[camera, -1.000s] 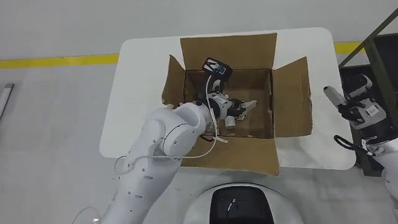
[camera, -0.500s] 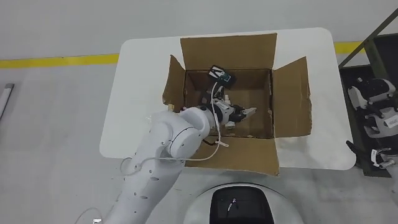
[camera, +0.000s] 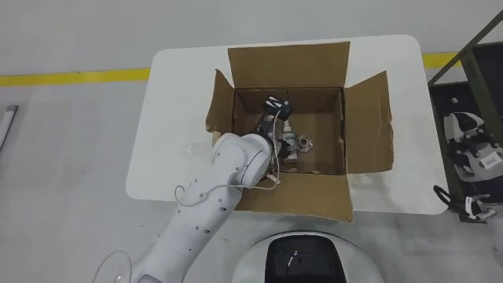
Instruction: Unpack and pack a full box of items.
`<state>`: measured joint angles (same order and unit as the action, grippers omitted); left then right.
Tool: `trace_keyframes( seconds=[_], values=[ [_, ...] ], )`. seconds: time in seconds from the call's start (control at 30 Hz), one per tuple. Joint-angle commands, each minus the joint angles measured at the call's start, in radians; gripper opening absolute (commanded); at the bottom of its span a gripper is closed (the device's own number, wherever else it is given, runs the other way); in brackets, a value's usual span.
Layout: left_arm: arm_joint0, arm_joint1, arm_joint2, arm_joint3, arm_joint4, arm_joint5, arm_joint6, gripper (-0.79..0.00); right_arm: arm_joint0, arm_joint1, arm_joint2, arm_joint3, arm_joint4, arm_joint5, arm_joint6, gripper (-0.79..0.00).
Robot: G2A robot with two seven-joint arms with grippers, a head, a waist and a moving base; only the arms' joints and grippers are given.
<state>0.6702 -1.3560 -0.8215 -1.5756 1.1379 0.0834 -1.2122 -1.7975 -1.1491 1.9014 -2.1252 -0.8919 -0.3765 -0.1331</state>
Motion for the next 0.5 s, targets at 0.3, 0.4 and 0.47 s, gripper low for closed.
trace_keyframes(
  seconds=[0.3, 0.4, 0.47],
  values=[
    [0.019, -0.012, -0.015, 0.085, -0.014, 0.029, 0.024, 0.000, 0.009, -0.003, 0.004, 0.012, -0.007, -0.023, 0.006, -0.785],
    [0.016, -0.013, -0.017, 0.107, 0.003, 0.019, 0.029, -0.049, 0.013, -0.003, 0.005, 0.018, -0.008, -0.026, 0.009, -0.785],
    [0.014, -0.015, -0.020, 0.118, 0.007, 0.018, 0.034, -0.083, 0.015, -0.004, 0.006, 0.021, -0.010, -0.026, 0.011, -0.785]
  ],
)
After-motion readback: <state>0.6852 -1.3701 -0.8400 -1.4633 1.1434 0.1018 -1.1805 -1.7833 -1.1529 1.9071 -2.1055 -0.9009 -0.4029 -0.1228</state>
